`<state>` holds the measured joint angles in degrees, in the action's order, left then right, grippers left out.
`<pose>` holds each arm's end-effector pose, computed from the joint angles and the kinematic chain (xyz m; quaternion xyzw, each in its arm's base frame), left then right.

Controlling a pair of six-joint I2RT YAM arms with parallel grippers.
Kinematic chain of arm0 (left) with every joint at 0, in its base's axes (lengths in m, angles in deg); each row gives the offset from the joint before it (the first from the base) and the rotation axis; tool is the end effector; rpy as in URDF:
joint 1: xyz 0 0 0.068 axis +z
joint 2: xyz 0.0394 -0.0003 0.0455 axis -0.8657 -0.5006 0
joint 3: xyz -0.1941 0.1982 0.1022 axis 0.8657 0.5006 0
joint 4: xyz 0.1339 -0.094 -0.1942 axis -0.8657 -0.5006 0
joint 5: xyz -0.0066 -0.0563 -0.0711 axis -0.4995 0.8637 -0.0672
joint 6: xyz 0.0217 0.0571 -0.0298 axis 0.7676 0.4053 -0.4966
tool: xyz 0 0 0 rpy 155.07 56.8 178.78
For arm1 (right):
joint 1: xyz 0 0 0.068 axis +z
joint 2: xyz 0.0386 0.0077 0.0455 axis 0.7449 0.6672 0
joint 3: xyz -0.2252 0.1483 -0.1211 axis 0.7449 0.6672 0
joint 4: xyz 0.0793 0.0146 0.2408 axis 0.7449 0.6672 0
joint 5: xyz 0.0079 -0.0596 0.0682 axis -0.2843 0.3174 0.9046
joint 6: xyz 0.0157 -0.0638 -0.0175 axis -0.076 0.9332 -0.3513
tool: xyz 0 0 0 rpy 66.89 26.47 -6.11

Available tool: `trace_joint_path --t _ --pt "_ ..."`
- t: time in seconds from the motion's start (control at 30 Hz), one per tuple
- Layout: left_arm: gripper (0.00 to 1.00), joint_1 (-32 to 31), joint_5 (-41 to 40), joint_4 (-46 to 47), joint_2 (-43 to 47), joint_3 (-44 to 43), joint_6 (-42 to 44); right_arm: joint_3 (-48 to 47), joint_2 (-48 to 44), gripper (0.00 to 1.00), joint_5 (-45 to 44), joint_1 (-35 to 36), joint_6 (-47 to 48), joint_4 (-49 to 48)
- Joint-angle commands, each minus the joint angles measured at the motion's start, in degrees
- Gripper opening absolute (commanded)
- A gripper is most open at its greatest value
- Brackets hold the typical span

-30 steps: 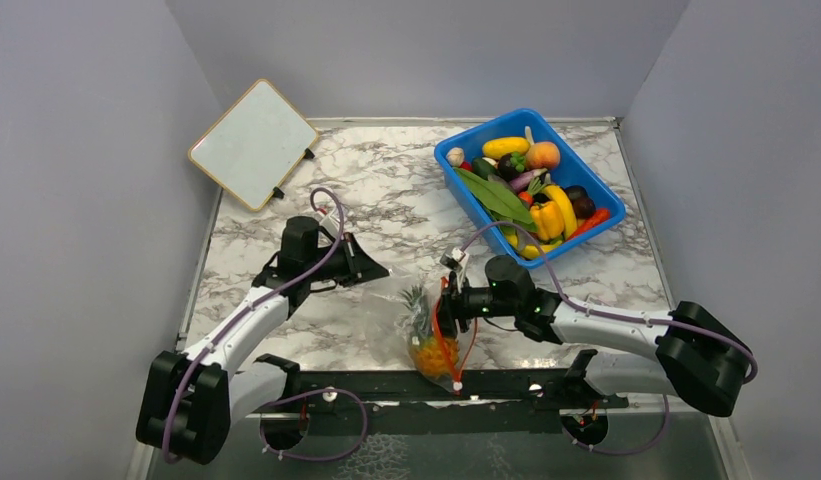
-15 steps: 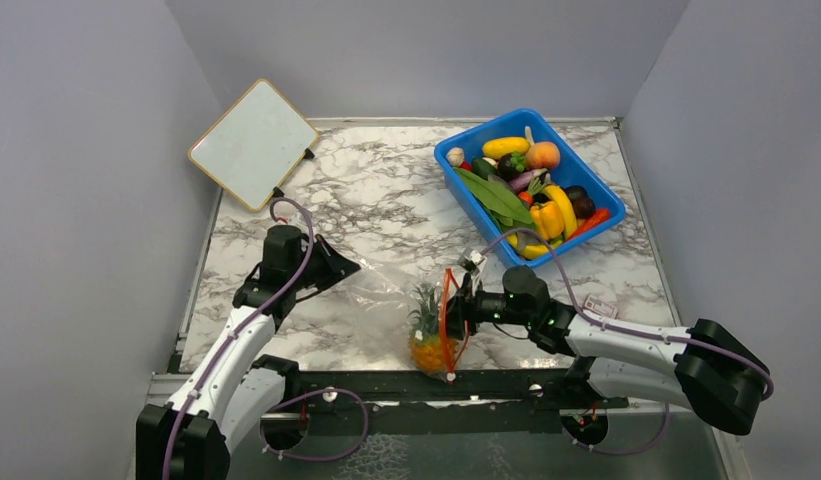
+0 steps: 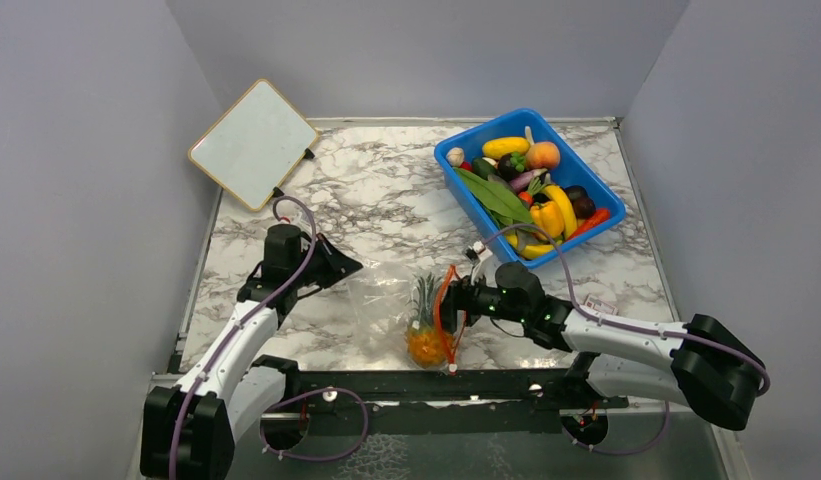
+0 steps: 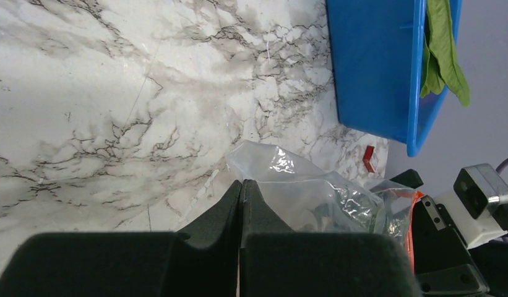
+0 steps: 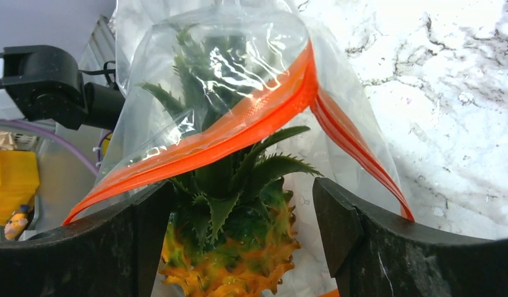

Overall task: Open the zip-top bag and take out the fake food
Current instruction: Pick up the fake fruit from the zipper food storage bag.

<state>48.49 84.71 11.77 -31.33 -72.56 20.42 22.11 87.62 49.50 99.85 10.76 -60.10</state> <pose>0.1785 -0.0592 0.2247 -0.1859 0.8450 -0.3977 0.3052 0.1228 0.1783 0.1957 -0.1848 0.8157 0.4510 0.3115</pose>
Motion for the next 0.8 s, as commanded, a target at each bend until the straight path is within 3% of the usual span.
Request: trace_joint_path --t 0.0,0.4,0.43,0.63,0.77 --pt "0.00 0.2 5.5 3.1 -2.0 -0.7 2.2 -6.2 2.5 0.85 -2.4 0.3 -0.6 4.4" --pt "0.00 0.3 6.9 2.2 -3.4 -1.6 2.9 -17.9 16.7 0.87 -0.7 0.2 2.4 8.9" --pt "0.00 0.2 6.6 1.8 -3.1 -1.7 3.1 -19.0 18.2 0.85 -0.8 0.2 1.9 9.5" --pt "0.00 0.2 3.8 0.6 -2.0 -1.1 2.6 -21.4 22.0 0.48 -2.2 0.3 -3.6 10.5" --pt "0.00 0.2 -0.6 -2.3 -0.1 -1.8 3.0 -18.0 19.7 0.41 -4.9 0.2 -5.9 9.2"
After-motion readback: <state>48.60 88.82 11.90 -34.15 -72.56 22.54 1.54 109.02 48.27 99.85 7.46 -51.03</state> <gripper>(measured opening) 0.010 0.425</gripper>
